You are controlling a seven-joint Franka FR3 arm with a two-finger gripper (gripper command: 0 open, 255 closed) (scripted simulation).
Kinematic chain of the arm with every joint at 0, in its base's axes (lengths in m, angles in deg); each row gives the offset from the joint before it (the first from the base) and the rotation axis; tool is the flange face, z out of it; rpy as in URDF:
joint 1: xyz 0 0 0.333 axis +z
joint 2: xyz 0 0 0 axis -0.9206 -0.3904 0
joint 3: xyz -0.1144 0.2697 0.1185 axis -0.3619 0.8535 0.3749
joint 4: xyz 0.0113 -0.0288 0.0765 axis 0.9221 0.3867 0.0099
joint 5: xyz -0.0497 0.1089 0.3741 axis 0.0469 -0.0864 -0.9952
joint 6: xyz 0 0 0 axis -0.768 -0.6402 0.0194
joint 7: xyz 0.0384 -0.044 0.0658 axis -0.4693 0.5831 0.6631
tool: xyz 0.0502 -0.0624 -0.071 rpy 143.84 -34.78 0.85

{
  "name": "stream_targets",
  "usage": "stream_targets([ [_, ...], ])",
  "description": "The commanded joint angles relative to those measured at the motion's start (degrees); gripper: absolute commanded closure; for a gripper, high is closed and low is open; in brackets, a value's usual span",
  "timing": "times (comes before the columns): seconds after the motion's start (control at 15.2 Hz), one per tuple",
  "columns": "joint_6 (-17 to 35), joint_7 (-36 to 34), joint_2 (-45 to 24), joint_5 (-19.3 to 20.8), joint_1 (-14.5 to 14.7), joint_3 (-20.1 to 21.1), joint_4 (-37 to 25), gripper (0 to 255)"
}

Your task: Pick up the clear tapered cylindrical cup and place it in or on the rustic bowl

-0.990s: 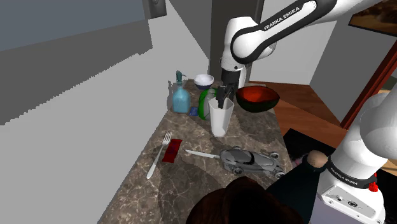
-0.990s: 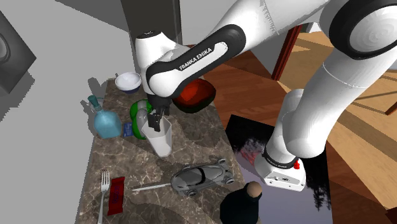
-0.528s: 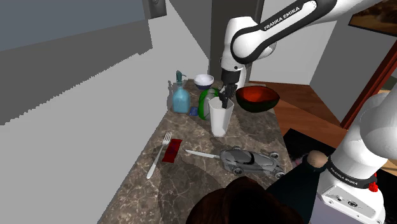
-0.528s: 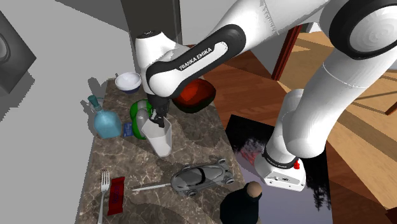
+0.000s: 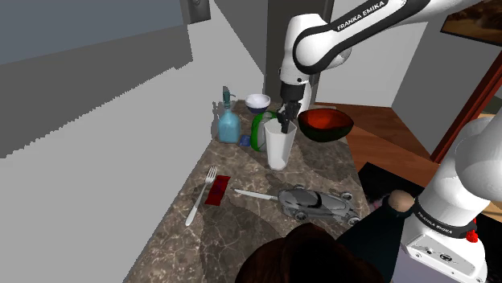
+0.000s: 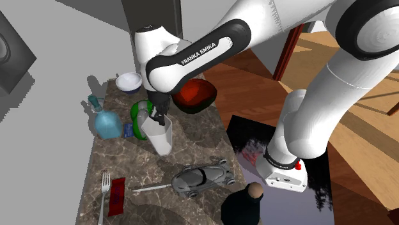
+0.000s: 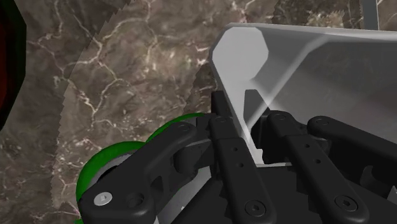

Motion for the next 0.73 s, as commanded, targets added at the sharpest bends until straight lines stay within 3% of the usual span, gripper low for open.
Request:
stream_targets([
  [0.0,-1.51,-0.23,0.58,0.10,-0.01,0.00,-0.95,255],
  [0.66,-9.37,-1.08,3.45,0.56,-0.16,-0.20,-5.97,255],
])
